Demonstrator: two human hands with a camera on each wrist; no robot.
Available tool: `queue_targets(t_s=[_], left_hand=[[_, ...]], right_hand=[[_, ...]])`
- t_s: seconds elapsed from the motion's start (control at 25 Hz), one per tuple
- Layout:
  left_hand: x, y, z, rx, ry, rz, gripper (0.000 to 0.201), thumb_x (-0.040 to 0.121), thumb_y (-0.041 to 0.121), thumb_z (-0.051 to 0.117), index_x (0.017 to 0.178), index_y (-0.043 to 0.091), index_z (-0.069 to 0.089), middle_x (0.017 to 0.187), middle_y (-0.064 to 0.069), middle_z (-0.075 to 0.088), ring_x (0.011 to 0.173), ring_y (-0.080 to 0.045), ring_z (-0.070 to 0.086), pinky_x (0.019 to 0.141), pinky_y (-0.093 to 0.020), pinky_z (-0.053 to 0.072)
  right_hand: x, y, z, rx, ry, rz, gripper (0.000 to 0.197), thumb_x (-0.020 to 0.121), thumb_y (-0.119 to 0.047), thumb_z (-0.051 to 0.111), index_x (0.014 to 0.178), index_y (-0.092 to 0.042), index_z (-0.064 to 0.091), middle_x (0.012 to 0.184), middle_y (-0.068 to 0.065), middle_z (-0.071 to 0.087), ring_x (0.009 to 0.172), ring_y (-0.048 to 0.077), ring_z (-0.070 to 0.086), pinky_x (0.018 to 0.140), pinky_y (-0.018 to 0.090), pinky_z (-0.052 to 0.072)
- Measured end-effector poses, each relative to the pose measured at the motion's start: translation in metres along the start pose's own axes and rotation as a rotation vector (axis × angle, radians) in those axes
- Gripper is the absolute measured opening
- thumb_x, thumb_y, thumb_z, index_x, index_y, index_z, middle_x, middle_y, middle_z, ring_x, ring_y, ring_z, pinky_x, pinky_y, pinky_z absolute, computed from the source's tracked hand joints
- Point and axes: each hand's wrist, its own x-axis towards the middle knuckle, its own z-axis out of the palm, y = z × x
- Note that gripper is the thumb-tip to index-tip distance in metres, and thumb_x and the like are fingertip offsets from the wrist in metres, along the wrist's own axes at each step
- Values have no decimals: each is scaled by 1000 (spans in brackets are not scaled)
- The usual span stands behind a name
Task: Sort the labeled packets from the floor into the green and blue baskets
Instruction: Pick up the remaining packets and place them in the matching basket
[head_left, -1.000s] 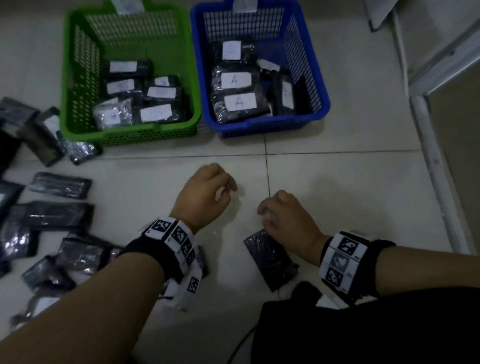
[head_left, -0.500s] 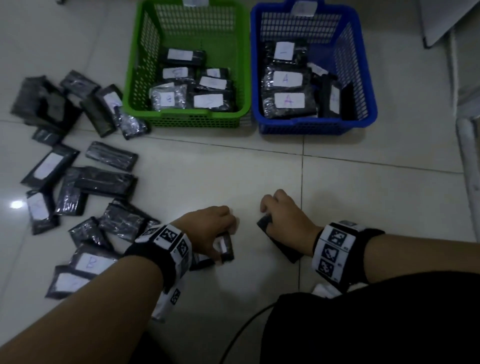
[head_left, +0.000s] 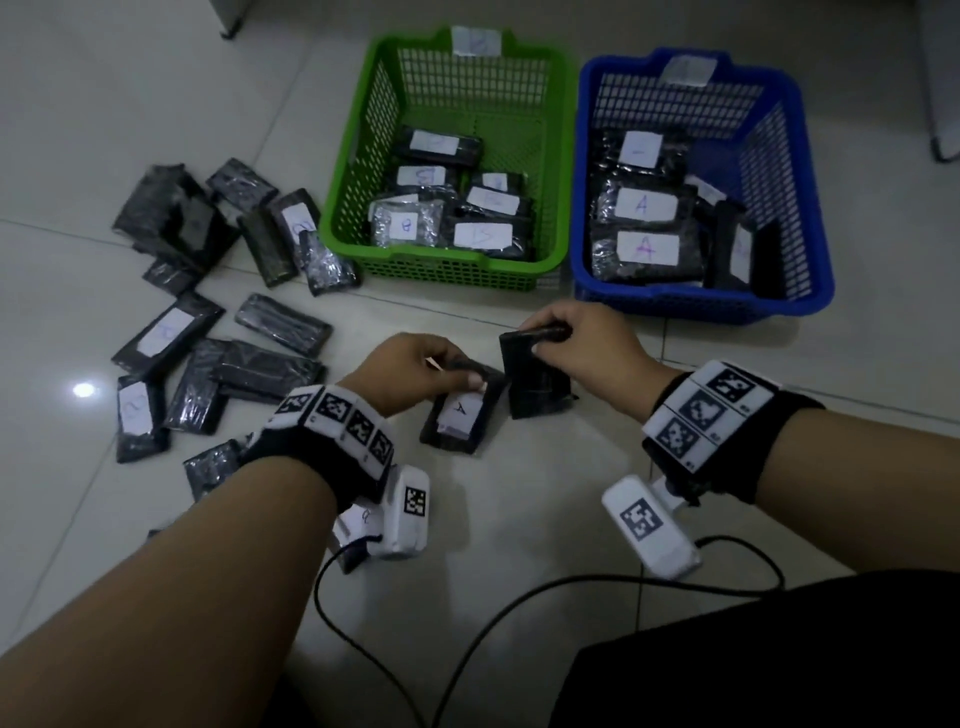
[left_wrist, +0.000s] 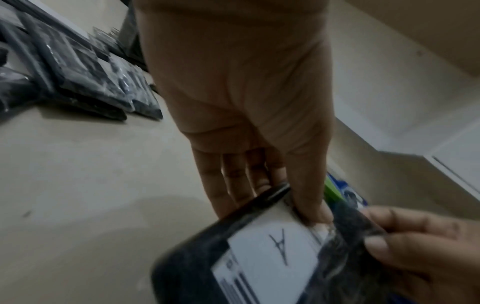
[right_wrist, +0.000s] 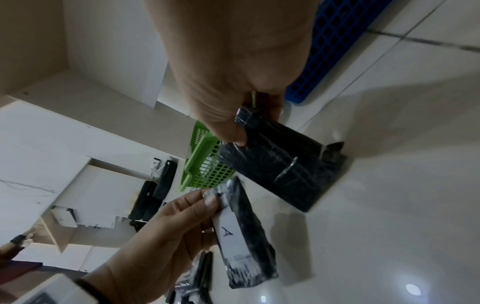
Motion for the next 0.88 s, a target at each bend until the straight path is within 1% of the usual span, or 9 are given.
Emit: queue_targets(t_s=[0.04, 0.12, 0.2, 0.32, 0.44, 0.52, 0.68, 0.8, 0.88], left_hand=[[0, 2, -9, -144, 28, -29, 21, 78, 27, 74, 89, 9, 69, 81, -4, 69, 75, -18, 66, 72, -32, 58], [0, 6, -25, -348, 69, -36, 18, 85, 23, 68, 95, 8, 65, 79, -3, 66, 69, -15, 66, 62, -32, 59], [1, 10, -38, -471, 132, -3, 12, 87, 24, 65, 93, 13, 64, 76, -1, 65, 64, -14, 65, 57, -30, 56], [8, 17, -54, -591, 219, 53, 4, 88, 22, 63, 90, 19, 64, 74, 1, 62, 56, -11, 61, 52, -26, 53], [15, 27, -61, -642, 253, 107, 13, 87, 15, 64, 99, 18, 59, 67, 6, 61, 50, -8, 57, 47, -23, 50], [23, 32, -61, -655, 267, 131, 21, 88, 8, 62, 105, 16, 54, 55, 9, 54, 47, -5, 51, 49, -23, 49], [39, 43, -58, -712, 229, 189, 33, 87, -1, 59, 113, 17, 53, 65, 4, 49, 60, -13, 47, 61, -29, 42], [54, 64, -47, -741, 245, 218, 40, 85, 3, 64, 120, 16, 50, 75, 1, 56, 62, -11, 51, 55, -23, 42], [66, 76, -33, -740, 306, 227, 36, 84, 8, 67, 115, 16, 50, 76, 0, 61, 63, -9, 54, 58, -23, 44]], right_hand=[[3, -4, -2, -18, 35, -43, 27, 75, -10, 66, 87, -35, 68, 95, -4, 69, 98, 16, 57, 79, 27, 49], [7, -12, -5, -18, 112, -157, 29, 75, -9, 65, 82, -37, 66, 91, -5, 68, 95, 16, 53, 77, 26, 46], [9, -19, -9, 152, 159, -267, 30, 76, 3, 60, 82, -25, 68, 95, -3, 68, 95, 13, 59, 81, 22, 47], [11, -25, -13, 267, 208, -354, 32, 74, 16, 54, 81, -13, 67, 110, 2, 57, 108, 8, 55, 85, 8, 42], [15, -21, -15, 278, 223, -340, 39, 74, 21, 48, 82, -13, 66, 110, 0, 55, 109, 6, 54, 89, 7, 41], [18, -19, -21, 290, 235, -298, 41, 78, 19, 45, 83, -14, 68, 112, 2, 58, 109, 4, 55, 94, 9, 40], [22, -15, -37, 361, 314, -198, 26, 85, 9, 52, 81, -9, 70, 104, 3, 63, 92, -8, 57, 86, 7, 42], [28, -6, -53, 515, 391, -138, 24, 85, 5, 59, 85, -17, 67, 89, 1, 67, 79, 6, 61, 77, 21, 48], [33, 4, -70, 600, 453, -86, 29, 85, 7, 58, 89, -21, 65, 86, 1, 67, 81, 14, 63, 78, 30, 52]])
